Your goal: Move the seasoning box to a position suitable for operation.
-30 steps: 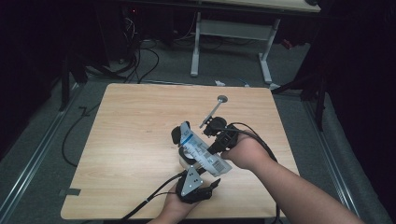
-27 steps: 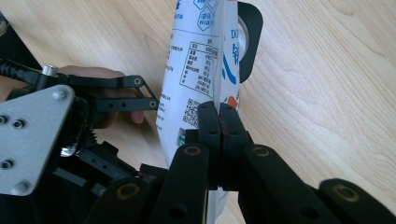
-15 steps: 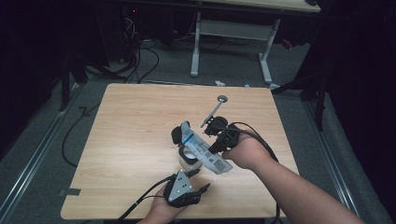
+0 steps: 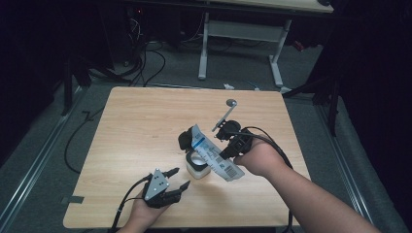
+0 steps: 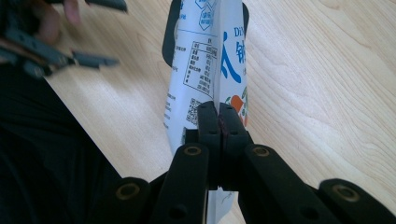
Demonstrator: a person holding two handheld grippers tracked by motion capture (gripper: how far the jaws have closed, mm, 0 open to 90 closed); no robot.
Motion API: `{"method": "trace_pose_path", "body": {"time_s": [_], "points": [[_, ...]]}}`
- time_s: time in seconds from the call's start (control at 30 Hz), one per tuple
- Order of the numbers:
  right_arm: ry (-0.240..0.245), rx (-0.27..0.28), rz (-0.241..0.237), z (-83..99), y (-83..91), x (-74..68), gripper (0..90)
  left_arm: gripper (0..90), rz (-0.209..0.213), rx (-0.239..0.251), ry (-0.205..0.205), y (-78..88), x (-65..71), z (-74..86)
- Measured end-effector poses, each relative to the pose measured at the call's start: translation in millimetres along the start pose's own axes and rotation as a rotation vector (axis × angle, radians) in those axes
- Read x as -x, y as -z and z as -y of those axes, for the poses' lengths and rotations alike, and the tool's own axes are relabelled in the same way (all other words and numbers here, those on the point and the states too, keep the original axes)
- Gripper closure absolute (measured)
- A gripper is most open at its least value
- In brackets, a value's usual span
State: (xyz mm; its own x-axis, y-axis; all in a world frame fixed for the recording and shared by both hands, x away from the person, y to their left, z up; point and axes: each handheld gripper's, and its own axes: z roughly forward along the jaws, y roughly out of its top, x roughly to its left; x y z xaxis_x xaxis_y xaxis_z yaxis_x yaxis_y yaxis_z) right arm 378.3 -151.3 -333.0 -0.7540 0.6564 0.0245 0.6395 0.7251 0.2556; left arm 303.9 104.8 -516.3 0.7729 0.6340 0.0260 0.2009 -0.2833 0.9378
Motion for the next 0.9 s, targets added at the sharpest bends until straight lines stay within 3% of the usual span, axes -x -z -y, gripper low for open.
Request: {"method": "trace_pose_path", "body": {"time_s": [0.1, 0.27, 0.53, 0.8, 0.9], "points": [[-0.006, 0.0, 0.011, 3.9, 1.8, 2.3, 90.0, 40.7, -0.036, -0.011, -0.008, 9.4, -11.1, 5.8], [-0.029, 0.003, 0.014, 11.7, 3.5, 9.2, 90.0, 41.1, -0.064, -0.009, 0.024, 20.6, -23.4, 11.6], [-0.051, -0.016, 0.044, 25.5, 1.5, 23.1, 90.0, 41.4, -0.058, -0.003, 0.032, 18.1, -20.7, 10.8], [-0.128, -0.045, 0.069, 40.6, -4.9, 38.6, 90.0, 41.5, -0.055, -0.001, 0.035, 18.1, -19.9, 10.9], [-0.128, -0.045, 0.079, 45.9, -9.4, 46.5, 90.0, 41.7, -0.056, 0.006, 0.036, 19.2, -19.4, 10.7]]}}
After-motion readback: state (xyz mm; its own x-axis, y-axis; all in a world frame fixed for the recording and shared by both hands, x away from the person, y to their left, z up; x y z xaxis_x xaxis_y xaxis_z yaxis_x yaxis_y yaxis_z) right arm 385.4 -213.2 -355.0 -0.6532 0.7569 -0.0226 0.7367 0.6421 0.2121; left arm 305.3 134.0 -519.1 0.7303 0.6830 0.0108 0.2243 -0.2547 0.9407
